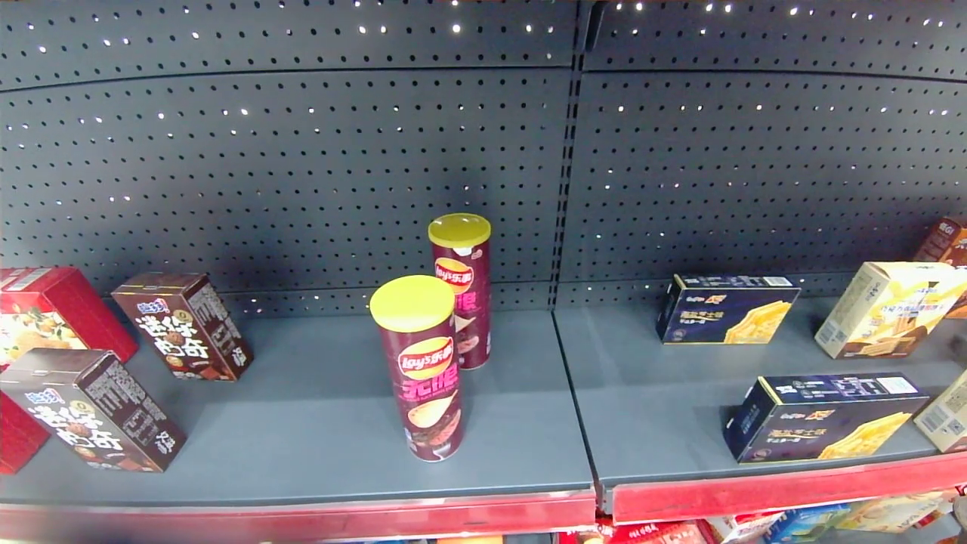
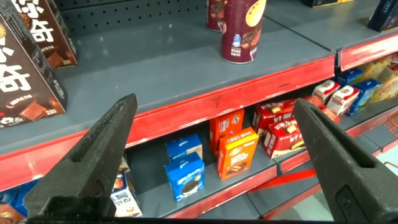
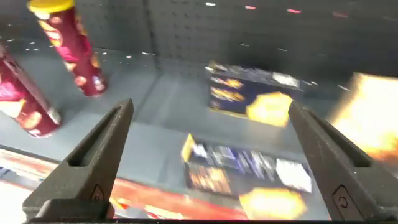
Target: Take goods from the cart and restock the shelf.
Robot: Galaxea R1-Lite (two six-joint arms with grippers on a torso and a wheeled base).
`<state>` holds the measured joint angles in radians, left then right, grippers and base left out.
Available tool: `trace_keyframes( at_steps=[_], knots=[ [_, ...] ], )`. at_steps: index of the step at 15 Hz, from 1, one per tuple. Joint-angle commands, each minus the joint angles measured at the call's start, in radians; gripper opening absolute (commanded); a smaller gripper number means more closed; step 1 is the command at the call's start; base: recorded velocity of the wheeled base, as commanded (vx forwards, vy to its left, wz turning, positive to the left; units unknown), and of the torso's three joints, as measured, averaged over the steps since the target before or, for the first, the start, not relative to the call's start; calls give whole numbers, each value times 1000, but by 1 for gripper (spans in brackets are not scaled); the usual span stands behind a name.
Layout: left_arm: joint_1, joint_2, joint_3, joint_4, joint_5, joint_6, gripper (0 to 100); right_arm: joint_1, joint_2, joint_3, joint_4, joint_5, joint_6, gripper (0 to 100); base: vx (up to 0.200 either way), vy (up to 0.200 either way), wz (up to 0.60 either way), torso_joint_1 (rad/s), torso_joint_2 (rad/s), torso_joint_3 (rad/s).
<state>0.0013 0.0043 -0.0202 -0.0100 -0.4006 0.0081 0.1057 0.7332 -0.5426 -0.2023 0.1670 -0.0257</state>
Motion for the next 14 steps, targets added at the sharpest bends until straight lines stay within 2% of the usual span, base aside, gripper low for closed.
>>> trace_keyframes(
  at_steps=[1,2,3,4,7,11,12,13,14],
  knots=[
    [0,0,-1,-1,0,1,100,-66,-293,170,78,-6,3,100,0,0,0,0,0,0],
    [0,0,0,-1,0,9,100,-69,-382,243,98,-20,3,100,0,0,0,0,0,0],
    [0,-1,0,-1,0,38,100,-67,-463,311,118,-49,3,100,0,0,0,0,0,0],
    [0,-1,0,1,-3,43,100,-69,-525,368,135,-89,3,100,0,0,0,0,0,0],
    [0,0,0,1,-4,41,100,-78,-675,486,166,-172,6,100,0,0,0,0,0,0],
    [2,-1,0,-1,5,46,100,-103,-729,543,205,-175,27,100,0,0,0,0,0,0],
    [0,-1,5,-8,36,47,100,-103,-729,543,205,-173,26,100,0,0,0,0,0,0],
    [2,-1,-14,-15,106,55,100,-103,-729,543,204,-173,26,100,0,0,0,0,0,0],
    [2,0,-81,-4,172,55,100,-103,-729,543,205,-173,26,100,0,0,0,0,0,0]
  ],
)
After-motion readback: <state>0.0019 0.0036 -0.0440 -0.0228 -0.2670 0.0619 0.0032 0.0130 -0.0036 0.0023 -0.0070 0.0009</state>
